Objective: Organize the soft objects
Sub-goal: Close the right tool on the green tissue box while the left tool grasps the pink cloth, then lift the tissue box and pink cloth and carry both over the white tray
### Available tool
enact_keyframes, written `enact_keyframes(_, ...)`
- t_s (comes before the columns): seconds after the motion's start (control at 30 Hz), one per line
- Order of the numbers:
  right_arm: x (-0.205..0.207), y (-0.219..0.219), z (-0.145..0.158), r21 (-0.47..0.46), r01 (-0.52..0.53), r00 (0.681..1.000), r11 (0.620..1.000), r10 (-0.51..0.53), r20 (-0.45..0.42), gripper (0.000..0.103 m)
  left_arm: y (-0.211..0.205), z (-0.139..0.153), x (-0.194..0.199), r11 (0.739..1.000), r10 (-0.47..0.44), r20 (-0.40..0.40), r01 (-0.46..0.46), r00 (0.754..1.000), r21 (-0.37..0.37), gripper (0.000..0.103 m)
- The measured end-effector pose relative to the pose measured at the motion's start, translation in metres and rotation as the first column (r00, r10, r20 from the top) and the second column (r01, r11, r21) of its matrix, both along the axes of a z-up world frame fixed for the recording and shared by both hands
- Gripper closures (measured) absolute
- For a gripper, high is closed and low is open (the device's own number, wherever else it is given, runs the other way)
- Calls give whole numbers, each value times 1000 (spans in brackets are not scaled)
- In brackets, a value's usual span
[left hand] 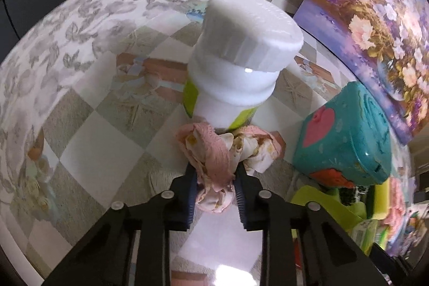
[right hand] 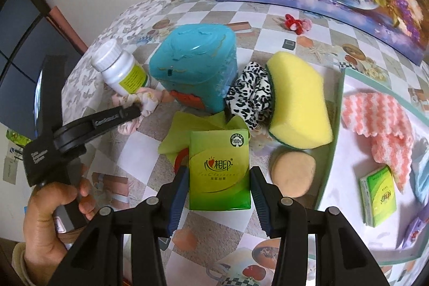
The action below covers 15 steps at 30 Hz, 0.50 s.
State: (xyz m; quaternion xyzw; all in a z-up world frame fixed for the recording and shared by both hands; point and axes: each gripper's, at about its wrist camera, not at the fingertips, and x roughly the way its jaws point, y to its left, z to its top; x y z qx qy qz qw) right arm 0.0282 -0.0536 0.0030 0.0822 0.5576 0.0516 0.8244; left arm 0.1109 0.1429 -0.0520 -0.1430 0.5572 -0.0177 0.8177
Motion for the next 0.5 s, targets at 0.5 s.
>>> enact_keyframes(0.5, -16, -41, 24, -16, 146, 989, 989, -145, 30, 54, -2, 44, -24, 999, 0, 47, 2, 999, -41, 79)
